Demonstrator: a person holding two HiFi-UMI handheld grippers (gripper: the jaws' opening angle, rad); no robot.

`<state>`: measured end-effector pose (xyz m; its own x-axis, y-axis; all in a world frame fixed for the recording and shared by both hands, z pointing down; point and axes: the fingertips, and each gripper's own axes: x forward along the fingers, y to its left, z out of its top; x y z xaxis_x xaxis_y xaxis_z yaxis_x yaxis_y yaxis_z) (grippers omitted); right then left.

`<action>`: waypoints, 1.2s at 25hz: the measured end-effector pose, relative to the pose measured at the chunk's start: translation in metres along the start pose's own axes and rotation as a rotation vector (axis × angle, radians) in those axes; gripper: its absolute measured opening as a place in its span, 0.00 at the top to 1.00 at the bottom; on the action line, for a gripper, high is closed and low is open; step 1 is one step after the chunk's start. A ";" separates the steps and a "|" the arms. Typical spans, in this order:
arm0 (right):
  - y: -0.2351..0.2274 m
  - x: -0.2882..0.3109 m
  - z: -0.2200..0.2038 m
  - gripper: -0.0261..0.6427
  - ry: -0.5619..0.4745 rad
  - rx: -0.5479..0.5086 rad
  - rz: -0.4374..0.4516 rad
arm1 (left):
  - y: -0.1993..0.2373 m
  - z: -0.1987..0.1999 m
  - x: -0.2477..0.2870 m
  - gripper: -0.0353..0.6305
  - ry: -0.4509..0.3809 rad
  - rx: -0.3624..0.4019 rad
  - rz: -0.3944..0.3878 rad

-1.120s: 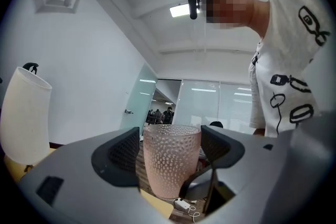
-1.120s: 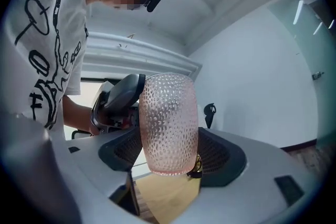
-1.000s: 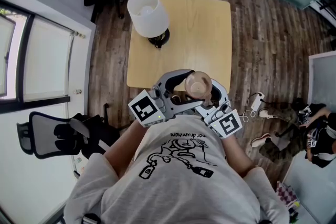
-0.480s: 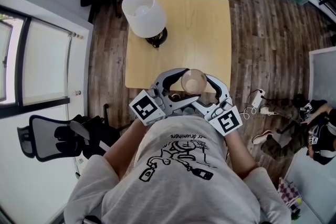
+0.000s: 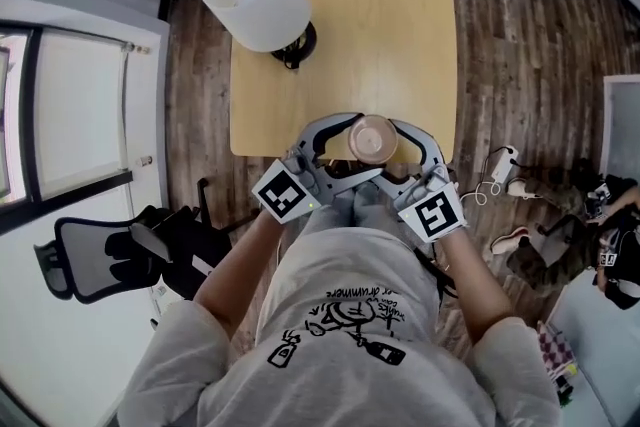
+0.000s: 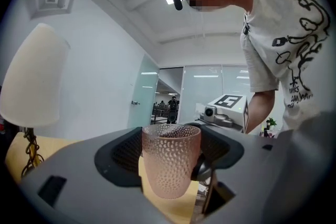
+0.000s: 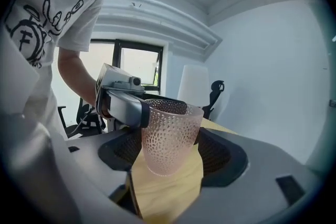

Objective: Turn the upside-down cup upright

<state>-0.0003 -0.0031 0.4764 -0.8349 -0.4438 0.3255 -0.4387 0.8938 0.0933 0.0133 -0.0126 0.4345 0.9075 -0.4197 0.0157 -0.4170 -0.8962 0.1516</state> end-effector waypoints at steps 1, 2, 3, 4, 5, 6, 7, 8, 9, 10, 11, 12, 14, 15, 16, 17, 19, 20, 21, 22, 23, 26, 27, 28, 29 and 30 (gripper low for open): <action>-0.002 0.003 -0.009 0.47 0.010 -0.002 0.002 | 0.003 -0.008 0.002 0.43 0.008 0.010 -0.002; -0.003 0.007 -0.017 0.47 0.019 -0.007 0.004 | 0.006 -0.017 0.003 0.43 0.024 0.024 -0.004; -0.005 0.010 -0.026 0.47 0.027 -0.012 0.003 | 0.009 -0.027 0.005 0.43 0.044 0.041 -0.008; -0.008 0.014 -0.035 0.47 0.035 -0.016 0.002 | 0.012 -0.036 0.007 0.43 0.062 0.065 -0.015; -0.010 0.017 -0.044 0.47 0.046 -0.019 -0.001 | 0.015 -0.044 0.009 0.43 0.074 0.091 -0.023; -0.011 0.020 -0.053 0.47 0.058 -0.019 -0.004 | 0.017 -0.053 0.011 0.43 0.082 0.101 -0.026; -0.011 0.024 -0.063 0.47 0.071 -0.016 -0.006 | 0.019 -0.062 0.012 0.43 0.087 0.094 -0.023; -0.011 0.027 -0.072 0.47 0.085 -0.013 -0.008 | 0.022 -0.071 0.012 0.43 0.093 0.082 -0.017; -0.010 0.030 -0.082 0.47 0.097 -0.011 -0.009 | 0.024 -0.081 0.013 0.43 0.102 0.075 -0.012; -0.010 0.033 -0.092 0.47 0.108 -0.008 -0.011 | 0.026 -0.091 0.014 0.43 0.113 0.077 -0.010; -0.010 0.036 -0.101 0.47 0.117 -0.006 -0.012 | 0.027 -0.100 0.016 0.43 0.125 0.086 -0.010; -0.011 0.039 -0.109 0.47 0.126 -0.006 -0.015 | 0.029 -0.107 0.017 0.43 0.136 0.098 -0.010; -0.013 0.043 -0.123 0.47 0.145 -0.017 -0.019 | 0.032 -0.121 0.020 0.43 0.154 0.116 -0.010; -0.014 0.045 -0.129 0.47 0.152 -0.026 -0.021 | 0.034 -0.127 0.021 0.43 0.160 0.118 -0.008; -0.014 0.047 -0.134 0.47 0.158 -0.036 -0.024 | 0.035 -0.132 0.021 0.43 0.164 0.118 -0.007; -0.015 0.048 -0.138 0.47 0.165 -0.044 -0.027 | 0.036 -0.137 0.022 0.43 0.166 0.115 -0.005; -0.016 0.050 -0.147 0.47 0.176 -0.054 -0.032 | 0.038 -0.146 0.023 0.43 0.167 0.112 -0.002; -0.016 0.051 -0.150 0.47 0.180 -0.056 -0.033 | 0.038 -0.149 0.024 0.43 0.170 0.113 -0.001; -0.016 0.052 -0.152 0.47 0.182 -0.056 -0.034 | 0.039 -0.152 0.024 0.43 0.174 0.115 0.000; -0.016 0.053 -0.154 0.47 0.184 -0.055 -0.034 | 0.039 -0.154 0.023 0.43 0.179 0.118 0.002; -0.016 0.054 -0.156 0.47 0.185 -0.053 -0.035 | 0.040 -0.156 0.024 0.43 0.184 0.120 0.003; -0.015 0.056 -0.163 0.47 0.188 -0.044 -0.041 | 0.040 -0.163 0.025 0.43 0.199 0.129 0.008; -0.015 0.057 -0.166 0.47 0.191 -0.041 -0.043 | 0.041 -0.166 0.025 0.43 0.201 0.132 0.008; -0.015 0.057 -0.169 0.47 0.194 -0.042 -0.046 | 0.041 -0.169 0.026 0.43 0.203 0.137 0.009; -0.015 0.057 -0.171 0.47 0.197 -0.046 -0.048 | 0.041 -0.170 0.026 0.43 0.203 0.142 0.009; -0.015 0.058 -0.172 0.47 0.198 -0.051 -0.051 | 0.040 -0.171 0.026 0.43 0.201 0.146 0.009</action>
<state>0.0157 -0.0311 0.6560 -0.7282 -0.4717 0.4973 -0.4574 0.8748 0.1599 0.0288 -0.0352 0.6106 0.8893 -0.4039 0.2147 -0.4147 -0.9099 0.0060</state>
